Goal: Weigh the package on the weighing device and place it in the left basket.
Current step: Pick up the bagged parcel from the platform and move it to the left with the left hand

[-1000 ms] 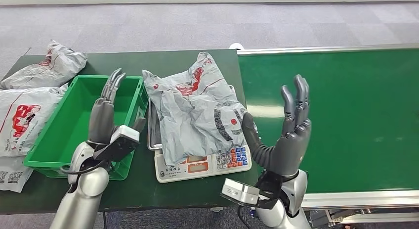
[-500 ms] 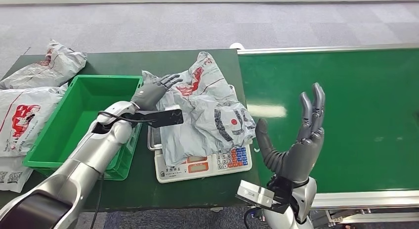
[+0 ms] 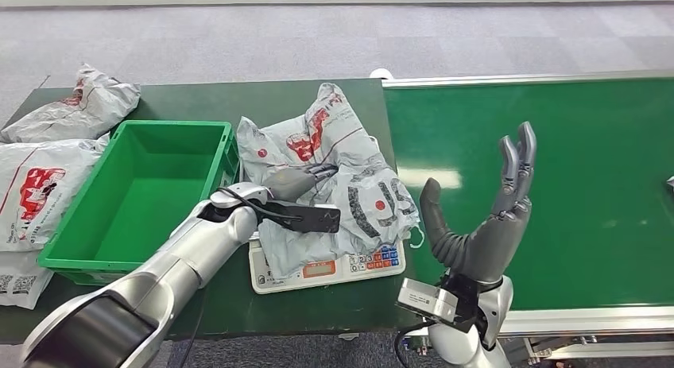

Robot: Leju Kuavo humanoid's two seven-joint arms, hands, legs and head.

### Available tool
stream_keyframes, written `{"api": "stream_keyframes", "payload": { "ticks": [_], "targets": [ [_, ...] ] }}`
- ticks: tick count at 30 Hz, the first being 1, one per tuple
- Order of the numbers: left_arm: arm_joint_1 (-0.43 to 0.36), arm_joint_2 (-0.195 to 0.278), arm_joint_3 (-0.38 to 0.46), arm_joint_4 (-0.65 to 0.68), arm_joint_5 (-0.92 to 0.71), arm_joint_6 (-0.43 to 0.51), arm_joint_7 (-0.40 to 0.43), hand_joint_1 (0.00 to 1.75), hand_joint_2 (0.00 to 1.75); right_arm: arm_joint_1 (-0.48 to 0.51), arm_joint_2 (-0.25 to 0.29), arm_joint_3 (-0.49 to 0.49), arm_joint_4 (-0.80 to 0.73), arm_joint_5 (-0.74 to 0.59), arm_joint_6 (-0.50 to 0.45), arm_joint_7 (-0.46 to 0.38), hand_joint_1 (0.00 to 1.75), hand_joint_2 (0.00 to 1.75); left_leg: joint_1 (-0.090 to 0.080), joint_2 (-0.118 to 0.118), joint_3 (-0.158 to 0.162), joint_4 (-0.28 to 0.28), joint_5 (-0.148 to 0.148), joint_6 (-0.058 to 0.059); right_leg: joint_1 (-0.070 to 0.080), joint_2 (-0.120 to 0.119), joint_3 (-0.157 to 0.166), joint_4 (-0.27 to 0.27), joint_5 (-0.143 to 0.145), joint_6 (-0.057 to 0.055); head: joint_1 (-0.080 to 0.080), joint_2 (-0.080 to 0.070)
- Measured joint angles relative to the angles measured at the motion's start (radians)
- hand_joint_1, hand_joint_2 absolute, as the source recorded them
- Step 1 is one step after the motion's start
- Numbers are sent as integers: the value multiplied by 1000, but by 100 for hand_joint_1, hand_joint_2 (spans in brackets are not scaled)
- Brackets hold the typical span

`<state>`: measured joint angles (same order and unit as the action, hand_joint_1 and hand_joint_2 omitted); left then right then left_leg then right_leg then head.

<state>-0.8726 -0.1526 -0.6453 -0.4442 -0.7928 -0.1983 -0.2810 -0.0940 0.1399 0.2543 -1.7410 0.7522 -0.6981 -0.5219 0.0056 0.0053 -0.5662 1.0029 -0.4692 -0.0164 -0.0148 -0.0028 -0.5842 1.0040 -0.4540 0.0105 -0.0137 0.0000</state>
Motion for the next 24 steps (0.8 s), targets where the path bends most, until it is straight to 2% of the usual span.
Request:
{"api": "stream_keyframes", "payload": {
  "ticks": [8, 14, 20, 24],
  "targets": [
    [2, -28, -66, 41, -16, -3, -12, 175, 175, -1, -10, -11, -4, -8, 0, 2, 0, 175, 0, -1, 1, 0, 0, 0, 0, -1, 1, 0, 0, 0, 0, 0],
    [-17, -29, -85, 43, -30, 30, -2, 175, 175, 25, -14, -20, -21, -37, 0, -41, 0, 175, 0, 0, 1, 0, 0, 0, 0, 0, 1, 0, 0, 0, 0, 0],
    [-51, -8, -86, 0, -30, 101, 32, 175, 175, 58, -14, -35, -61, -45, 0, -44, 0, 175, 0, 0, 1, 0, 0, 0, 0, 0, 0, 0, 0, 0, 0, 0],
    [-65, 31, -73, -86, -24, 177, 63, 175, 175, 93, -14, -45, -89, -49, 0, -56, 0, 175, 0, 0, 0, 0, 0, 0, 0, 0, 0, 0, 0, 0, 0, 0]
  ]
}}
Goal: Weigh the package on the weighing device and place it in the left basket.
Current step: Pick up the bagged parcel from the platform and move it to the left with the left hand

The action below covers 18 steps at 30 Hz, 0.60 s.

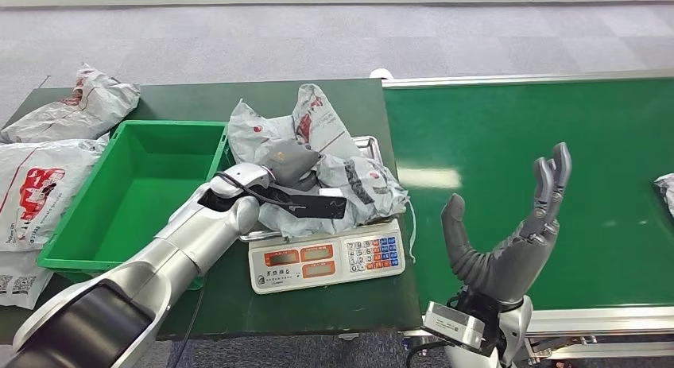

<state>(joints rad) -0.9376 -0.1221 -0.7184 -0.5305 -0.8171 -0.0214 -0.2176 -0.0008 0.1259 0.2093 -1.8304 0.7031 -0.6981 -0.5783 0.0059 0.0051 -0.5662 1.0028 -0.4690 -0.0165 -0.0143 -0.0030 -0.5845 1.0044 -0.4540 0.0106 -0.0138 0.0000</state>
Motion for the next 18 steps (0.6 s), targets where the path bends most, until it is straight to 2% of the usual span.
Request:
{"api": "stream_keyframes", "payload": {
  "ticks": [7, 11, 18],
  "targets": [
    [-11, 85, 76, -253, -2, 53, 52, 175, 175, 47, 0, -21, -36, 14, 0, 2, 0, 175, 0, 0, -1, 0, 0, 0, 0, 0, 0, 0, 0, 0, 0, 0],
    [-13, 133, 129, -372, -8, 87, 58, 175, 175, 89, 1, -35, -49, 15, 0, -27, 0, 175, 0, 0, -1, 0, 0, 0, 0, 0, -1, 0, 0, 0, 0, 0],
    [-27, 222, 220, -494, -10, 77, 86, 175, 175, 139, 12, -61, -81, 33, 0, -42, 0, 175, 0, 0, -1, -1, 0, 0, 0, 0, -1, 0, 0, 0, 0, 0]
  ]
}}
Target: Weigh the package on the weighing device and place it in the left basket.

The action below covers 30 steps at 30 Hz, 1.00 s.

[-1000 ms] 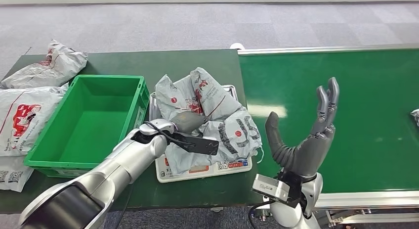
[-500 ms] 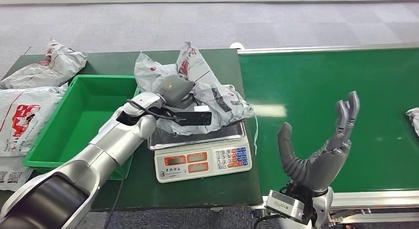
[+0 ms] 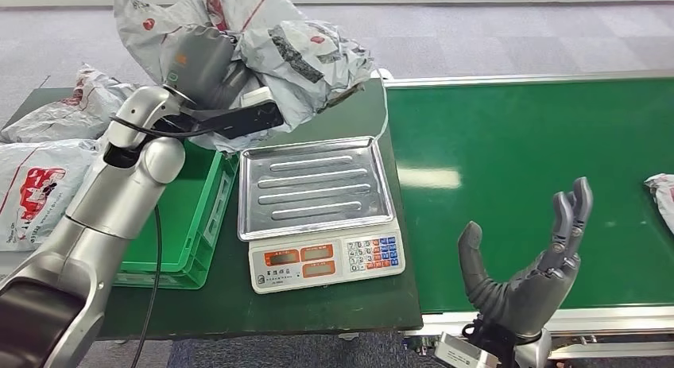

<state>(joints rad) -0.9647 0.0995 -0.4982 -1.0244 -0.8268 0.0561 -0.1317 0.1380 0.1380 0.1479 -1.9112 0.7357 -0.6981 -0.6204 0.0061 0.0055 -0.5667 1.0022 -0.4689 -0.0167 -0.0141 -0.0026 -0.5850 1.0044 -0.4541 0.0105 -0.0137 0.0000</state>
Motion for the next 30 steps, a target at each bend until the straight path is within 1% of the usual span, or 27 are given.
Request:
{"api": "stream_keyframes", "payload": {
  "ticks": [2, 5, 7, 9, 12, 16, 19, 23, 24, 25, 27, 28, 29, 30],
  "targets": [
    [2, 29, 20, -4, 4, -9, -5, 175, 175, 9, 2, -7, -12, 6, 0, 7, 0, 175, 0, 0, 0, 0, 0, 0, 0, 0, 0, 0, 0, 0, 0, 0],
    [22, 76, 54, 10, 15, -7, -37, 175, 175, 30, 3, -17, -38, 10, 0, 16, 0, 175, 0, 1, 1, 0, 0, 0, 0, 1, 0, 0, 0, 0, 0, 0],
    [58, 105, 81, 28, 26, 8, -59, 175, 175, 48, 3, -28, -56, 10, 0, 14, 0, 175, 0, 1, 1, -1, 0, 0, 0, 1, 0, 0, 0, 0, 0, 0],
    [113, 132, 110, 43, 38, 35, -78, 175, 175, 67, 3, -38, -73, 11, 0, 5, 0, 175, 0, 2, 1, -1, 0, 0, 0, 2, 0, 0, -1, -1, 0, 0],
    [232, 171, 173, 48, 47, 89, -112, 175, 175, 104, 6, -52, -101, 11, 0, -20, 0, 175, 0, 4, 2, -2, -1, -1, 0, 4, 0, 0, -2, -2, 0, 0],
    [435, 206, 288, 24, 27, 119, -138, 175, 175, 151, 12, -71, -132, 2, 0, -52, 0, 175, 0, 8, 2, -2, -3, -2, 0, 7, -1, 0, -3, -3, 0, 0],
    [574, 214, 375, -9, 2, 121, -142, 175, 175, 170, 15, -83, -144, -4, 0, -60, 0, 175, 0, 8, 2, -2, -4, -1, 0, 7, -2, 0, -4, -3, 0, 0],
    [703, 214, 463, -60, -27, 124, -139, 175, 175, 177, 17, -84, -149, 3, 0, -54, 0, 175, 0, 8, 2, -2, -5, -1, 0, 7, -1, 0, -5, -3, 0, 0],
    [733, 214, 482, -74, -30, 124, -138, 149, 175, 177, 17, -84, -149, 6, 0, -52, 0, 175, 0, 9, 2, -2, -6, -2, 0, 7, -1, 0, -6, -3, 0, 0],
    [760, 213, 501, -88, -32, 123, -137, 106, 175, 177, 17, -84, -149, 7, 0, -50, 0, 175, 0, 9, 2, -2, -6, -2, 0, 7, -1, 0, -6, -3, 0, 0],
    [801, 210, 535, -113, -36, 119, -133, 18, 87, 175, 17, -84, -149, 8, 0, -45, 0, 175, 0, 10, 3, -2, -6, -2, 0, 7, -1, 0, -6, -3, 0, 0],
    [815, 209, 550, -122, -41, 118, -130, 0, 44, 174, 17, -84, -149, 9, 0, -42, 0, 175, 0, 10, 3, -2, -6, -2, 0, 7, -1, 0, -6, -3, 0, 0],
    [825, 207, 564, -130, -47, 119, -125, 0, 0, 171, 17, -84, -149, 10, 0, -40, 0, 175, 0, 9, 3, -2, -6, -2, 0, 7, 0, 0, -6, -3, 0, 0],
    [833, 205, 576, -135, -54, 121, -120, 0, 0, 169, 17, -84, -149, 12, 0, -38, 0, 175, 0, 10, 3, -2, -6, -2, 0, 7, 0, 0, -6, -3, 0, 0]
  ]
}}
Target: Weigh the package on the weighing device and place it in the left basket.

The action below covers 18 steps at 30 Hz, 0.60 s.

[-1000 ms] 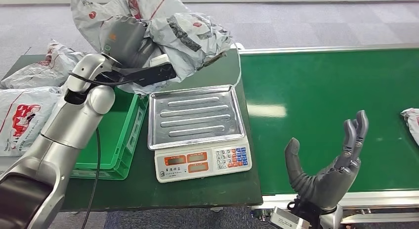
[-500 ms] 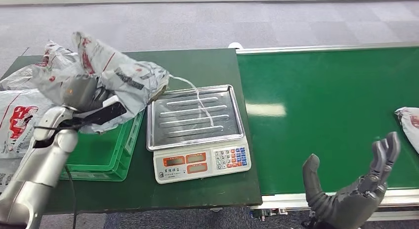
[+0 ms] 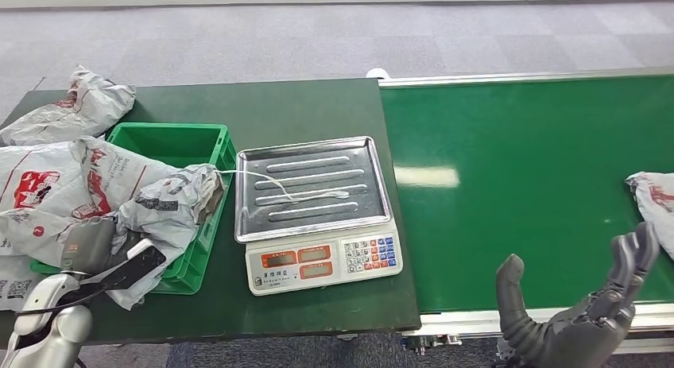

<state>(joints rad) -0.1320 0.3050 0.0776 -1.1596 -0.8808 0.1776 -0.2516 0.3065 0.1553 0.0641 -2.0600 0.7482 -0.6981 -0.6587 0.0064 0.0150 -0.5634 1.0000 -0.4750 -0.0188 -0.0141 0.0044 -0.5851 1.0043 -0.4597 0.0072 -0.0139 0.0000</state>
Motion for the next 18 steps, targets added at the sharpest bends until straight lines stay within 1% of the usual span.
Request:
{"api": "stream_keyframes", "payload": {
  "ticks": [4, 9, 14, 18],
  "targets": [
    [15, -17, 43, -18, 24, 26, 12, 0, 0, -11, 0, 0, 0, 10, 0, 6, 0, 175, 1, 0, 0, 0, 0, 0, 0, 0, 0, 0, 0, 0, 0, 0],
    [28, -49, 103, -79, 175, 85, -2, 0, 0, -13, 3, 0, 0, 15, 0, 0, 0, 175, 2, -2, -1, 0, 0, 0, 2, -1, 0, 0, 0, 0, 0, 0],
    [42, -72, 148, -213, 378, 184, -62, 0, 0, -22, 11, 0, 8, 13, 0, -9, 0, 175, 2, -3, -1, 0, 0, 0, 2, -1, 0, 0, 0, 0, 0, 0],
    [57, -85, 160, -343, 498, 274, -142, 0, 0, -31, 22, 0, 17, 6, 0, -25, 0, 175, 2, -4, -1, 0, 0, 0, 2, -2, 0, 0, 0, 0, 0, 0]
  ]
}}
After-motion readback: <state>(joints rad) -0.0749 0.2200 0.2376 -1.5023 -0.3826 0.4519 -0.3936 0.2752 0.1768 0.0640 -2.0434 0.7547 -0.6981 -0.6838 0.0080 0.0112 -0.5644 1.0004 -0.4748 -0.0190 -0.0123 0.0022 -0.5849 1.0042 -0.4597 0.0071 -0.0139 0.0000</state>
